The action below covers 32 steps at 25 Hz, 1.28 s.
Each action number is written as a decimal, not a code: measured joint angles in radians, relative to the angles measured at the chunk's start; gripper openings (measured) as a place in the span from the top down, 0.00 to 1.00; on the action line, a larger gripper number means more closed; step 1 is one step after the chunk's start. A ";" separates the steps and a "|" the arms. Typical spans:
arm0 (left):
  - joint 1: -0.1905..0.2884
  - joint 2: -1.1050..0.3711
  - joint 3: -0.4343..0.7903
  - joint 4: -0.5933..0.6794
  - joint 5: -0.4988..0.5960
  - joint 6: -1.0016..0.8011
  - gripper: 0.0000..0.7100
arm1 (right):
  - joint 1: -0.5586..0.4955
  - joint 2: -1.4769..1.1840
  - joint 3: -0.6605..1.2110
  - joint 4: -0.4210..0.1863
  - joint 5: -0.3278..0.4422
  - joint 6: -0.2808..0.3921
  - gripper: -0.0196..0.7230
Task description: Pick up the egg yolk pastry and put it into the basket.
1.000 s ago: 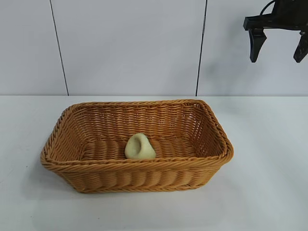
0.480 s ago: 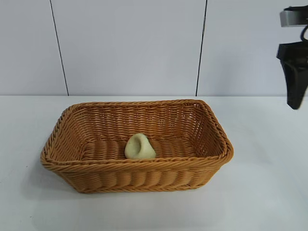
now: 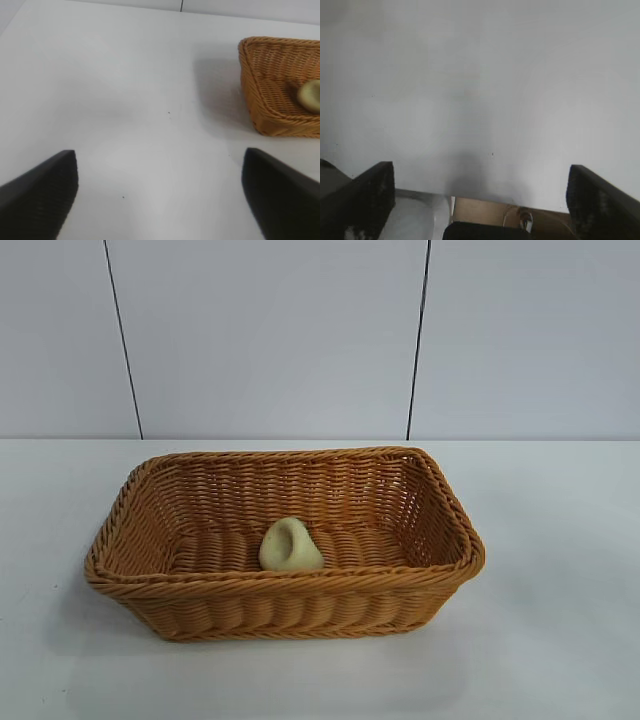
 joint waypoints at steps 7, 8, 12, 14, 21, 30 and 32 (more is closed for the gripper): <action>0.000 0.000 0.000 0.000 -0.001 0.000 0.09 | -0.004 -0.223 0.001 0.008 -0.002 0.000 0.07; 0.000 0.000 0.000 0.000 -0.001 0.000 0.09 | -0.018 -0.242 0.001 0.013 -0.002 0.000 0.07; 0.000 0.000 0.000 0.000 -0.001 0.000 0.09 | -0.097 -0.302 0.001 0.013 -0.002 -0.001 0.07; 0.000 0.000 0.000 0.000 -0.001 0.000 0.09 | -0.108 -0.342 0.001 0.013 -0.002 -0.001 0.07; 0.000 0.000 0.000 0.000 -0.002 0.000 0.09 | -0.111 -0.539 0.002 0.013 -0.002 -0.001 0.07; 0.000 0.000 0.000 0.000 -0.002 0.000 0.09 | -0.111 -0.546 0.002 0.024 0.001 -0.001 0.07; 0.000 0.000 0.000 0.000 -0.002 0.000 0.09 | -0.111 -0.546 0.002 0.024 0.001 -0.001 0.07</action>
